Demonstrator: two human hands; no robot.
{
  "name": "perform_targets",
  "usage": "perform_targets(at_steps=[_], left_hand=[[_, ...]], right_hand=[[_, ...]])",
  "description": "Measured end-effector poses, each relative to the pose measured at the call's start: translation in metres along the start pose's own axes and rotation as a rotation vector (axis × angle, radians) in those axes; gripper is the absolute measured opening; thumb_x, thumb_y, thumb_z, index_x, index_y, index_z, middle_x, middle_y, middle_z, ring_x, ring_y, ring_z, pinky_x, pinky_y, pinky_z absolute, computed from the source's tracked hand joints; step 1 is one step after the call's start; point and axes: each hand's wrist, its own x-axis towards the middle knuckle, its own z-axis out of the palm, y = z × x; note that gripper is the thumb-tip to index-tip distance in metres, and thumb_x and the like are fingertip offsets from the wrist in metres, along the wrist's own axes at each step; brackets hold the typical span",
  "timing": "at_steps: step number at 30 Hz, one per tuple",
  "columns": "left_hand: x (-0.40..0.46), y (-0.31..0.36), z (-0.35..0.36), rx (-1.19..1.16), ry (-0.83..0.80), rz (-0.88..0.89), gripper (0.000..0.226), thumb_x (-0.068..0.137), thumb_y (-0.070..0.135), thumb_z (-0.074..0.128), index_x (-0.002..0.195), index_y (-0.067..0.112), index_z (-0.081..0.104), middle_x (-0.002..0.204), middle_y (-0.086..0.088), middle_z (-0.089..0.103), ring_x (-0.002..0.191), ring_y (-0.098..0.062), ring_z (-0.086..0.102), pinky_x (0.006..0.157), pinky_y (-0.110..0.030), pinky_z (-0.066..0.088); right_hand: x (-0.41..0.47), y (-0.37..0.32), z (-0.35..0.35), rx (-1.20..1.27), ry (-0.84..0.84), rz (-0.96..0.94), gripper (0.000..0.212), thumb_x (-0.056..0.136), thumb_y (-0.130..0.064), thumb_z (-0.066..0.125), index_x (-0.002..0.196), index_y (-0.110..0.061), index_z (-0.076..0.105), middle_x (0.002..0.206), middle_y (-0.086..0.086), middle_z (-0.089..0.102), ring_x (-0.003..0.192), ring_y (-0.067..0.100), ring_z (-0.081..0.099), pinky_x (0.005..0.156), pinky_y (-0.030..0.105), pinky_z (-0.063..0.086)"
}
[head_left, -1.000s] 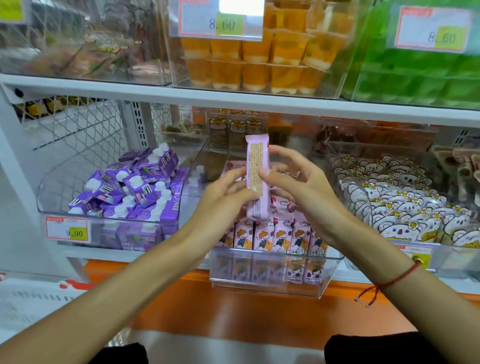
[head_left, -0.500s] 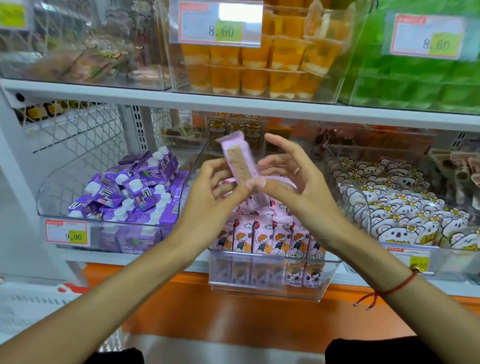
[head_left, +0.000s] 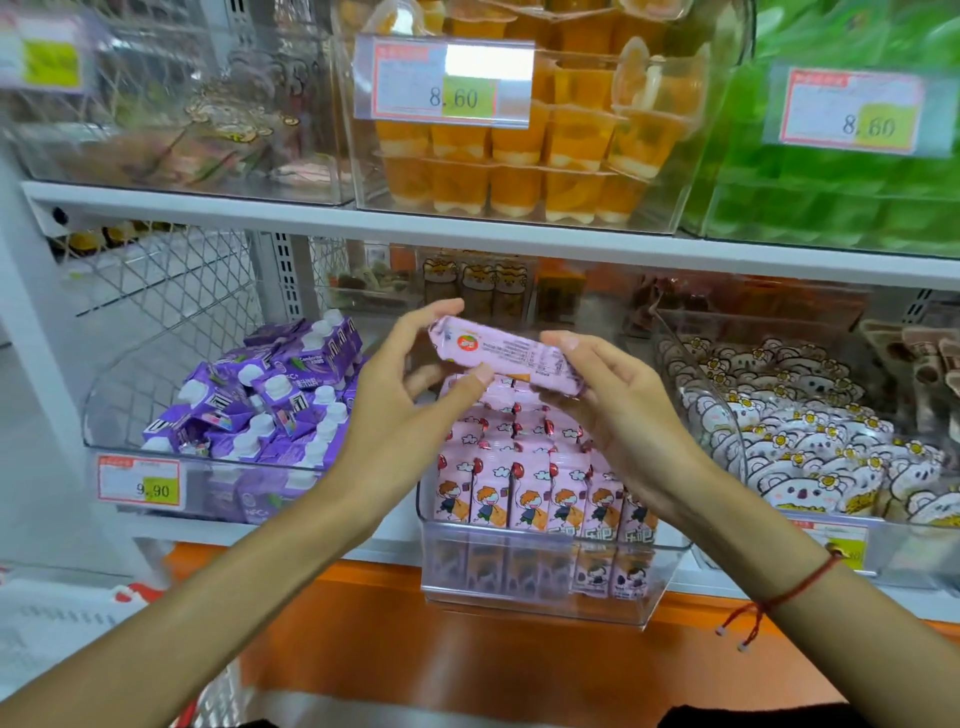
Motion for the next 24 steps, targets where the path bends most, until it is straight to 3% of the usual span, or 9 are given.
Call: perform_targets(at_steps=[2,4,9,12,15,18,21,24], left_hand=[[0.001,0.001,0.0,-0.016,0.057,-0.012,0.046,0.083,0.012,0.069,0.126,0.022,0.054,0.114,0.002,0.067,0.099,-0.013,0.069,0.082,-0.024,0.057],[0.002,0.001,0.0,-0.015,0.094,-0.027,0.044,0.082,0.018,0.07,0.123,0.019,0.055,0.115,0.003,0.067,0.098,-0.014,0.069,0.084,-0.029,0.057],[0.005,-0.002,-0.002,0.118,0.056,0.05,0.042,0.085,0.012,0.069,0.123,0.022,0.054,0.119,0.002,0.061,0.102,0.004,0.062,0.079,-0.006,0.047],[0.014,-0.003,-0.011,0.15,0.105,0.118,0.035,0.085,0.005,0.067,0.117,0.016,0.058,0.106,0.008,0.066,0.094,0.006,0.063,0.078,-0.008,0.048],[0.027,-0.007,-0.026,0.174,0.229,0.156,0.031,0.083,0.009,0.07,0.112,0.015,0.062,0.102,0.002,0.068,0.092,-0.004,0.065,0.081,-0.013,0.051],[0.044,-0.015,-0.036,0.199,0.269,0.176,0.033,0.082,0.003,0.071,0.111,0.013,0.062,0.104,0.002,0.068,0.088,0.006,0.063,0.075,-0.006,0.047],[0.059,-0.023,-0.038,0.245,0.229,0.194,0.033,0.08,0.002,0.073,0.106,0.02,0.063,0.099,0.008,0.069,0.083,0.011,0.062,0.074,-0.004,0.045],[0.069,-0.03,-0.035,0.279,0.189,0.215,0.037,0.079,0.003,0.074,0.097,0.033,0.061,0.092,0.021,0.066,0.081,0.014,0.061,0.07,-0.002,0.044]], right_hand=[[-0.001,-0.001,0.0,0.09,-0.054,0.047,0.029,0.08,-0.026,0.064,0.105,-0.01,0.067,0.099,0.001,0.072,0.087,0.006,0.067,0.078,0.016,0.052],[0.0,-0.001,0.001,0.095,-0.085,0.07,0.032,0.078,-0.02,0.068,0.107,-0.009,0.066,0.1,0.001,0.073,0.088,0.007,0.067,0.08,0.015,0.052],[0.015,0.004,0.004,0.249,-0.015,0.195,0.043,0.081,-0.006,0.067,0.122,-0.002,0.058,0.114,0.016,0.068,0.091,0.016,0.068,0.079,0.018,0.056],[0.03,0.008,0.004,0.303,-0.057,0.235,0.059,0.071,-0.014,0.072,0.127,-0.007,0.055,0.112,0.013,0.07,0.095,0.016,0.069,0.077,0.02,0.056],[0.051,0.016,0.002,-0.095,-0.049,0.166,0.047,0.083,-0.02,0.069,0.127,-0.015,0.054,0.114,0.003,0.067,0.104,0.016,0.065,0.091,0.028,0.051],[0.078,0.027,0.001,-0.729,-0.055,-0.032,0.025,0.094,-0.009,0.054,0.115,-0.021,0.056,0.109,-0.004,0.063,0.093,0.012,0.06,0.082,0.025,0.05],[0.103,0.045,0.008,-1.181,-0.177,-0.11,0.029,0.095,-0.011,0.045,0.119,-0.014,0.061,0.11,0.007,0.065,0.096,0.024,0.06,0.072,0.029,0.045],[0.121,0.06,0.011,-1.443,-0.205,-0.137,0.034,0.094,-0.021,0.041,0.123,-0.012,0.056,0.124,0.014,0.057,0.113,0.031,0.052,0.091,0.037,0.045]])
